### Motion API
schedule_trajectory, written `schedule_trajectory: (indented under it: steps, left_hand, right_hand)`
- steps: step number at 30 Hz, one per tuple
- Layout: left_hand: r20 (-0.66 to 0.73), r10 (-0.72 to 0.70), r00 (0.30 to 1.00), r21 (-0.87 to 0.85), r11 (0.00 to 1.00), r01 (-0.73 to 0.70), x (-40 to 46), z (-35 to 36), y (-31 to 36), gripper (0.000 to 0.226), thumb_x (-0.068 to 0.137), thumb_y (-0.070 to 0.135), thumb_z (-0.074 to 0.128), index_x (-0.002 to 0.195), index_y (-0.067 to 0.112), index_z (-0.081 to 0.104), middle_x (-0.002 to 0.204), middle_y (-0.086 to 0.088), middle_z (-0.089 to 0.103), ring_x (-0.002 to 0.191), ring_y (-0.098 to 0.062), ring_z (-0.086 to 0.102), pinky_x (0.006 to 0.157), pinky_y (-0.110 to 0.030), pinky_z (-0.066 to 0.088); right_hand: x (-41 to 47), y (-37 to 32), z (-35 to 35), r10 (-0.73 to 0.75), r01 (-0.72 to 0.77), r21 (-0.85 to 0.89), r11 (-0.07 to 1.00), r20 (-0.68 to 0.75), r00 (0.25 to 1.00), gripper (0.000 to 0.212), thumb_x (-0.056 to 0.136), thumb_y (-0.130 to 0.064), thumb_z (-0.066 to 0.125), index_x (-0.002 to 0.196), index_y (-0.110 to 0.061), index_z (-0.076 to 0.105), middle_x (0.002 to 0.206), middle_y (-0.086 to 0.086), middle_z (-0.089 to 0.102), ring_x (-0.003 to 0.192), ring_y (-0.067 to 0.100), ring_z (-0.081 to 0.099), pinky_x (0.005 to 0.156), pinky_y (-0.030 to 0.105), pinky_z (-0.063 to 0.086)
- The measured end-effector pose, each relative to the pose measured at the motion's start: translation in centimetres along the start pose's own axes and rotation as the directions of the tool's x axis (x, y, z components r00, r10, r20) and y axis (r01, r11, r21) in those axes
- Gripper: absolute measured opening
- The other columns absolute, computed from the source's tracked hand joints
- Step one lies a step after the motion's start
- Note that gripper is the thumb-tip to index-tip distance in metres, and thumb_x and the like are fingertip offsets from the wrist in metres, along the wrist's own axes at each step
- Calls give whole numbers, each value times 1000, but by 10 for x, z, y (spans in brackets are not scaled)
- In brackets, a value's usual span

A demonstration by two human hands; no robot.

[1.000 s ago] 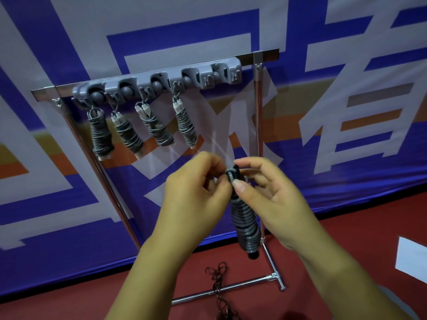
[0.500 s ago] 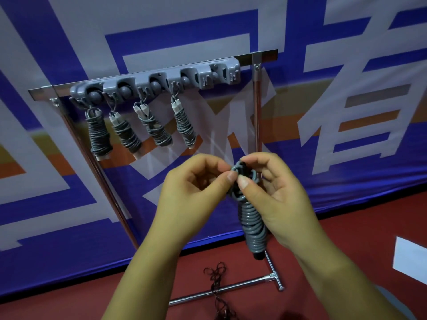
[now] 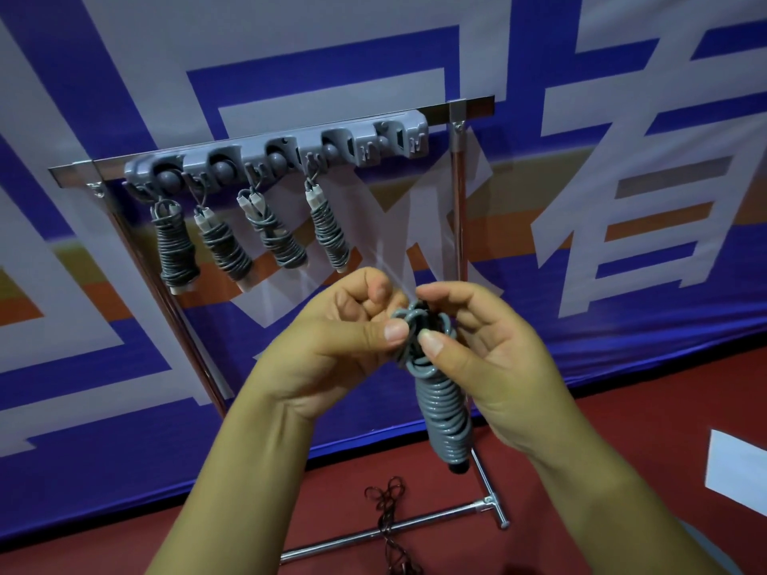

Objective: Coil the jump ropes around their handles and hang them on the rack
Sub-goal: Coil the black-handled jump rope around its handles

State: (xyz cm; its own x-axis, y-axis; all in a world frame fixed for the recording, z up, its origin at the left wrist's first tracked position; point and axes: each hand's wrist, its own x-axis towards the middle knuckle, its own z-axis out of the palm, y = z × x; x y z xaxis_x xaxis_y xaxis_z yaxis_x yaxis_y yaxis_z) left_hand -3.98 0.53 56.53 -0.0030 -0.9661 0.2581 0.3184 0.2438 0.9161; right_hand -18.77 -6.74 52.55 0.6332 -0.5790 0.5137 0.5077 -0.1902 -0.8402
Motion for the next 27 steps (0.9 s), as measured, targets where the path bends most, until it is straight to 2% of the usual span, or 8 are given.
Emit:
schedule_trajectory:
  steps: [4,8,10,13,16,19,24,27]
  left_hand:
    - [57,-31,998,1,1000,31,4,-2,9,34,61,8,83,68,19,51,70,2,55,66,-13,54,65,-24,48]
    - [-145,131,981,30,991,-128,6,5,11,35,71,-5,65,65,18,40,66,-3,53,61,-15,49,58,-23,43]
    - [-286,264,921,228,952,-203,8,9,10,32,74,-4,57,65,18,35,66,-2,55,63,-16,49,60,-25,42]
    - [-342,518,784,608,758,-236,14,11,10,34,79,-2,60,67,18,35,70,1,53,67,-19,47,65,-27,46]
    - [-354,618,702,734,649,-201,18,11,14,35,76,9,61,61,34,42,66,10,52,70,-21,50,74,-43,51]
    - [-378,645,664,764,622,-170,19,11,19,40,79,4,65,62,30,41,67,6,53,71,-22,53,76,-47,51]
    - [-398,486,778,662,739,-123,30,11,40,37,85,-7,61,69,15,35,71,-6,53,71,-18,53,71,-29,49]
    - [-373,336,865,601,798,-52,41,5,52,37,84,-10,61,72,14,36,67,-6,54,66,-21,49,65,-35,43]
  right_hand:
    - [7,-5,-2,-9,9,2,1000,43,999,36,74,-23,67,110,-24,63,110,3,68,104,16,65,86,30,53]
    - [15,-6,-1,-21,21,6,1000,26,999,33,74,-20,67,105,-33,67,102,-5,67,98,13,65,84,36,56]
    - [19,-5,0,-26,26,-8,1000,25,999,29,72,-26,65,98,-39,67,100,-3,66,97,17,64,88,48,54]
    - [23,-3,2,-29,29,29,999,6,1000,25,71,-22,66,89,-38,66,91,-5,65,90,20,64,83,44,54]
    - [26,-4,2,-48,49,37,998,-18,999,23,69,-22,66,89,-34,65,94,4,64,96,39,64,83,45,53]
    - [29,-8,2,-42,43,53,998,-24,999,24,66,-26,67,88,-34,65,92,3,62,98,42,63,85,46,53]
    - [58,-7,-4,75,-71,-67,995,46,996,25,76,-8,65,93,-26,61,103,6,62,95,24,63,87,38,52]
    - [79,-6,-4,174,-168,-95,981,66,983,18,80,-5,63,85,-20,56,84,2,60,83,17,60,80,36,50]
